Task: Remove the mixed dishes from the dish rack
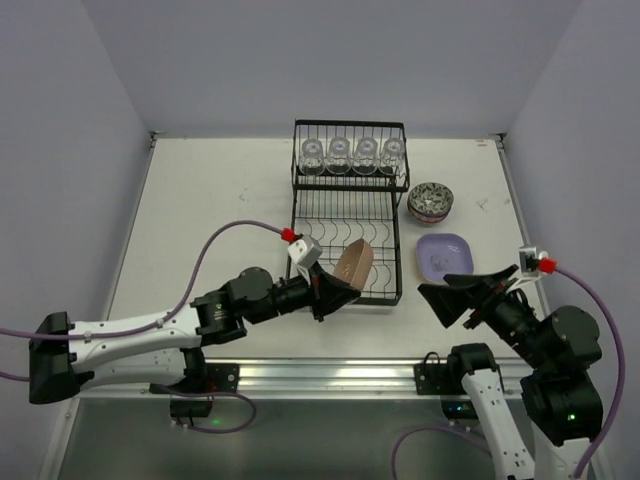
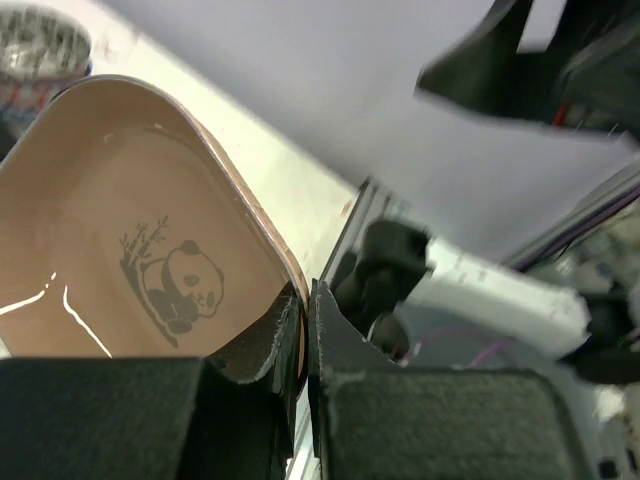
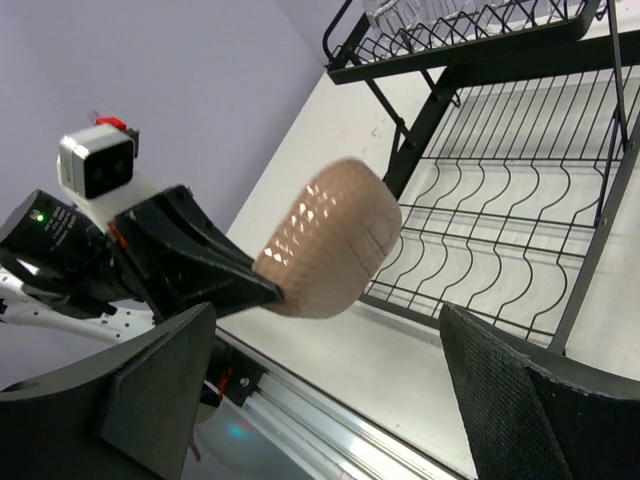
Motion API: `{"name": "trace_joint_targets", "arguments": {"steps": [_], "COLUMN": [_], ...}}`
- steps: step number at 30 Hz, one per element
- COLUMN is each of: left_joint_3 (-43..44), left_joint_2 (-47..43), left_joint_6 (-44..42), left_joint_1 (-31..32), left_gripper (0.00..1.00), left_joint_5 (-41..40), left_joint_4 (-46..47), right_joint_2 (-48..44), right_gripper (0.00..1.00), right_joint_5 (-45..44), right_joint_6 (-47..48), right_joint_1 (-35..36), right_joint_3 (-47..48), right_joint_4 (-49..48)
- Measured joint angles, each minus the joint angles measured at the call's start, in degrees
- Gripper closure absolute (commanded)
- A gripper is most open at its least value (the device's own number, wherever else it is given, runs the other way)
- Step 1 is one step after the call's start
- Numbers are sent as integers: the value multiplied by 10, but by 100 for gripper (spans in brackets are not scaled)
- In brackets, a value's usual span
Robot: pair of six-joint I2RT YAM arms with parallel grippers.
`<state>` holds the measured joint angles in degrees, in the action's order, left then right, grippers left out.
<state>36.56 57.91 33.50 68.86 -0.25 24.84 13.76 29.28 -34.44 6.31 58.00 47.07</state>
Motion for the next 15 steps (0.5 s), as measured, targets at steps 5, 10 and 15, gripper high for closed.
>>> {"name": "trace_joint_targets", "arguments": {"steps": [5, 10, 15], "left_joint_3": [73, 169, 246], "left_joint_2": [-17, 37, 126], "left_joint_6": [-78, -163, -242], "left_joint_1": [29, 124, 218], "left_gripper": [100, 100, 100], "left_joint_5": [-5, -26, -37], "left_joint_4": [-269, -463, -585], "right_joint_2": [38, 105, 156], "right_gripper": [16, 18, 20], "right_joint_5": [15, 34, 6], "right_joint_6": [-3, 0, 21], "right_joint_1": [0, 5, 85], "right_joint_3": [-27, -78, -97], "right_joint_4": [-40, -45, -28]}}
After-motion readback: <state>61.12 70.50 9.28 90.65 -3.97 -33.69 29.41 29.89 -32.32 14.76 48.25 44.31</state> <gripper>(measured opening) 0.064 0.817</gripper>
